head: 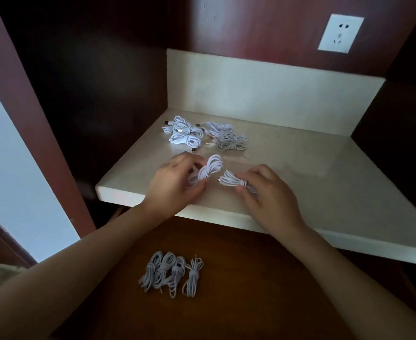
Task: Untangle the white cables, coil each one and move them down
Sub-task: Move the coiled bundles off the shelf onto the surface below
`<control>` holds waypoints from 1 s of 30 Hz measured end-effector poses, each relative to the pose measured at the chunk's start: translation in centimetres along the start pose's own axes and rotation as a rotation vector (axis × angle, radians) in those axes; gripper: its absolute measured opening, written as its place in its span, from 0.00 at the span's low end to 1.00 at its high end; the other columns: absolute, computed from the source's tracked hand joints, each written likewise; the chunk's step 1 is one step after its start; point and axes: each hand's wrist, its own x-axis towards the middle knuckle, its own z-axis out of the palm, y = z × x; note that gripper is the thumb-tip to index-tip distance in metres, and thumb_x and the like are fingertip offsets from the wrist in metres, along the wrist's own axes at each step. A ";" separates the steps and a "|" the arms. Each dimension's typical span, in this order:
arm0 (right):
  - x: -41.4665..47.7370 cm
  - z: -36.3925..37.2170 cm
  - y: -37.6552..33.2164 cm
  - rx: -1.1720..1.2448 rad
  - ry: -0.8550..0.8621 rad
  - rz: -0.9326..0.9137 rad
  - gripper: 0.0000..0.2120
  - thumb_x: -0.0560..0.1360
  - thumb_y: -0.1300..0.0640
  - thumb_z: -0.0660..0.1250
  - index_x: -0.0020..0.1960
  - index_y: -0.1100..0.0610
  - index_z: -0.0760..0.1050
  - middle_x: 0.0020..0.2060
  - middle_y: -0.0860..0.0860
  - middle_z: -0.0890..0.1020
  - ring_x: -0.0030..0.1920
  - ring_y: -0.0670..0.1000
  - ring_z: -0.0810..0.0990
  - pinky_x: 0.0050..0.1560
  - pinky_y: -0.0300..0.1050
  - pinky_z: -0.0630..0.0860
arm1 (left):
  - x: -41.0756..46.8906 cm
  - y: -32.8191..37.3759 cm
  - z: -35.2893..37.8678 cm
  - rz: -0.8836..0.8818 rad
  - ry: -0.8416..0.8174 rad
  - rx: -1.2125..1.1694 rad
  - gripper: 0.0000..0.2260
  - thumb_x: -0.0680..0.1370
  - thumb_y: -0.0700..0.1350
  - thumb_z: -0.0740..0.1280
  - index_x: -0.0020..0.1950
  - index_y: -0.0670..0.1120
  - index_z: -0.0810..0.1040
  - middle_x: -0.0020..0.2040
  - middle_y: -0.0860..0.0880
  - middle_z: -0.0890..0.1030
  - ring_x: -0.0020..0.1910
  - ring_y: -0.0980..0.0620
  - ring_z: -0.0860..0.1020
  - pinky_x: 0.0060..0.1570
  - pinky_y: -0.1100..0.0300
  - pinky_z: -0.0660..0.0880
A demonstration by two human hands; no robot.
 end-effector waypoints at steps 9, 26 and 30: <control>-10.8 -1.1 -0.2 0.015 -0.336 0.227 0.08 0.76 0.48 0.68 0.55 0.46 0.78 0.49 0.41 0.76 0.46 0.43 0.77 0.44 0.44 0.76 | -8.3 6.5 0.5 0.007 -0.386 -0.193 0.12 0.72 0.52 0.71 0.53 0.55 0.74 0.43 0.61 0.75 0.39 0.62 0.75 0.36 0.69 0.70; -11.2 9.4 1.1 0.395 -0.764 1.028 0.15 0.78 0.56 0.65 0.34 0.56 0.67 0.30 0.53 0.71 0.29 0.50 0.72 0.31 0.43 0.68 | -9.4 3.7 9.5 -0.895 -1.051 -0.062 0.12 0.73 0.45 0.74 0.49 0.41 0.74 0.35 0.47 0.78 0.26 0.53 0.77 0.24 0.63 0.72; -11.6 10.6 0.6 0.357 -0.761 1.024 0.16 0.78 0.55 0.67 0.34 0.57 0.68 0.31 0.55 0.73 0.34 0.57 0.78 0.36 0.49 0.78 | -10.1 3.6 9.6 -0.711 -1.037 0.185 0.16 0.75 0.52 0.71 0.56 0.45 0.74 0.50 0.47 0.80 0.46 0.48 0.80 0.44 0.55 0.78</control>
